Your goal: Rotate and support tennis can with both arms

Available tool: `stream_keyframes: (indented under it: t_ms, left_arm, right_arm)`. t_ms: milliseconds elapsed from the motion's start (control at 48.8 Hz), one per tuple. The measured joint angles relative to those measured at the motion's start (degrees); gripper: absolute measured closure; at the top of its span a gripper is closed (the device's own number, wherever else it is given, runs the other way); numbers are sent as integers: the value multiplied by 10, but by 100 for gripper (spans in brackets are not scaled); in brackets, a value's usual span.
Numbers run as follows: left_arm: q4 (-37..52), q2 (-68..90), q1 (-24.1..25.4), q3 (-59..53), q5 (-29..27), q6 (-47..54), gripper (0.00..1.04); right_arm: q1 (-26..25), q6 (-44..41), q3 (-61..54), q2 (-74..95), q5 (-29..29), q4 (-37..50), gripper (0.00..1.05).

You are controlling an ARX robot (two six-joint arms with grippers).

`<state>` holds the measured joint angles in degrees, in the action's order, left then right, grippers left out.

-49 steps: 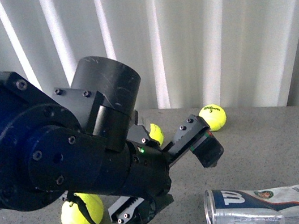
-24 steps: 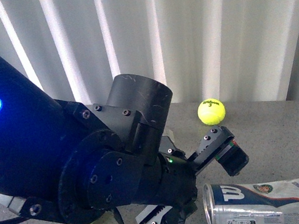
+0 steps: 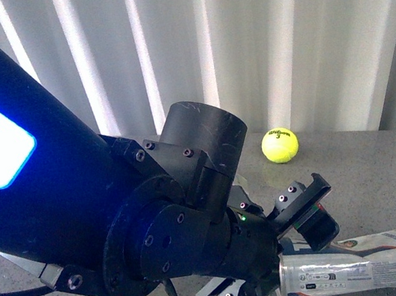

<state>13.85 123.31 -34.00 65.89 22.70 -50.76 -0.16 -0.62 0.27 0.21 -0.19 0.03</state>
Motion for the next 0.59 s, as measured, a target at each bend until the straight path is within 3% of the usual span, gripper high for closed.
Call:
stream_keyframes:
  t_ms: [266, 348, 430, 594]
  left_arm:
    - [0, 4, -11, 10, 3, 5, 84]
    - [0, 4, -11, 12, 7, 7, 93]
    - [-2, 0, -11, 13, 15, 11, 99]
    - [-21, -20, -9, 15, 12, 25, 100]
  right_arm:
    - [0, 0, 0, 0, 0, 0, 7]
    - [0, 0, 0, 0, 0, 0, 7]
    - [0, 0, 0, 0, 0, 0, 7]
    - [0, 0, 0, 0, 0, 0, 7]
